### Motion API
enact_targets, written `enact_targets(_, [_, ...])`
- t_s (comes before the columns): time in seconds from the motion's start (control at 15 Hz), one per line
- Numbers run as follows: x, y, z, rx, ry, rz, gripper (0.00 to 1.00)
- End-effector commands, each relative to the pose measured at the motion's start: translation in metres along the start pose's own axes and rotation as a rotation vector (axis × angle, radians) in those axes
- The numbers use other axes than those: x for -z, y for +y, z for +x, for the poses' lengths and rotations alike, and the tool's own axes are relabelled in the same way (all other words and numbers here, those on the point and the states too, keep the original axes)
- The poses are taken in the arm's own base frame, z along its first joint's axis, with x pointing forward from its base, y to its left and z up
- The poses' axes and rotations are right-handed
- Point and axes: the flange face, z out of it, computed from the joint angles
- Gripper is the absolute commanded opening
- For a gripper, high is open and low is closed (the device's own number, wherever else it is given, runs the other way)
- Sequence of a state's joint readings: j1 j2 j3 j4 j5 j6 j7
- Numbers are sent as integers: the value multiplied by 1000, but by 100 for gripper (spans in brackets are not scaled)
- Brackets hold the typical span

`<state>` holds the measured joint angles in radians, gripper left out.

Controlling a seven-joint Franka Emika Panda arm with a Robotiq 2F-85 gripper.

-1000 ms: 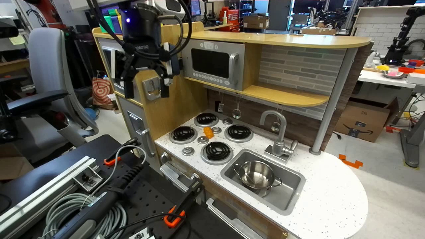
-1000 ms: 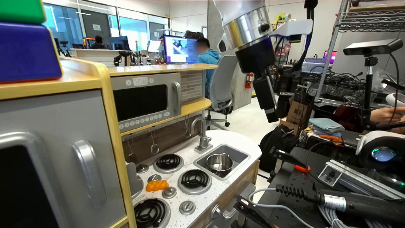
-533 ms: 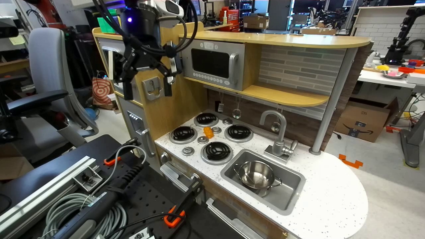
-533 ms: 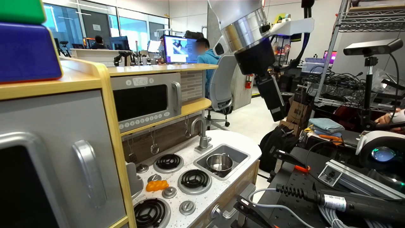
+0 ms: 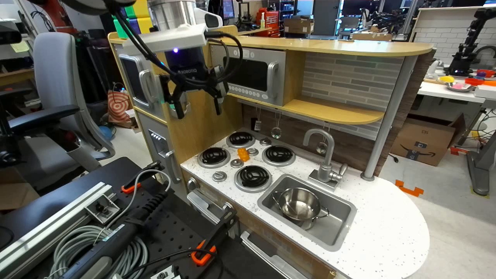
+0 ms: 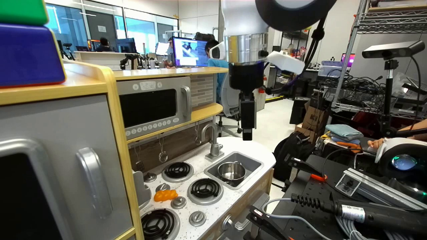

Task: Pick up the orange object from the stove and put it in the pot, that is in the sink

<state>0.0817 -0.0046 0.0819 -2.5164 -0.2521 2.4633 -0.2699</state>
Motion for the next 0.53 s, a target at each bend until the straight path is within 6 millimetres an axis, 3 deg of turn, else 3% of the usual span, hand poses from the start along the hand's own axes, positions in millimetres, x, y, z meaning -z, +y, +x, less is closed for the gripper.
enact_targets(0.0, [-33, 3, 35, 26, 96, 27, 100])
enact_targets(0.47, [-89, 24, 108, -42, 91, 62, 100])
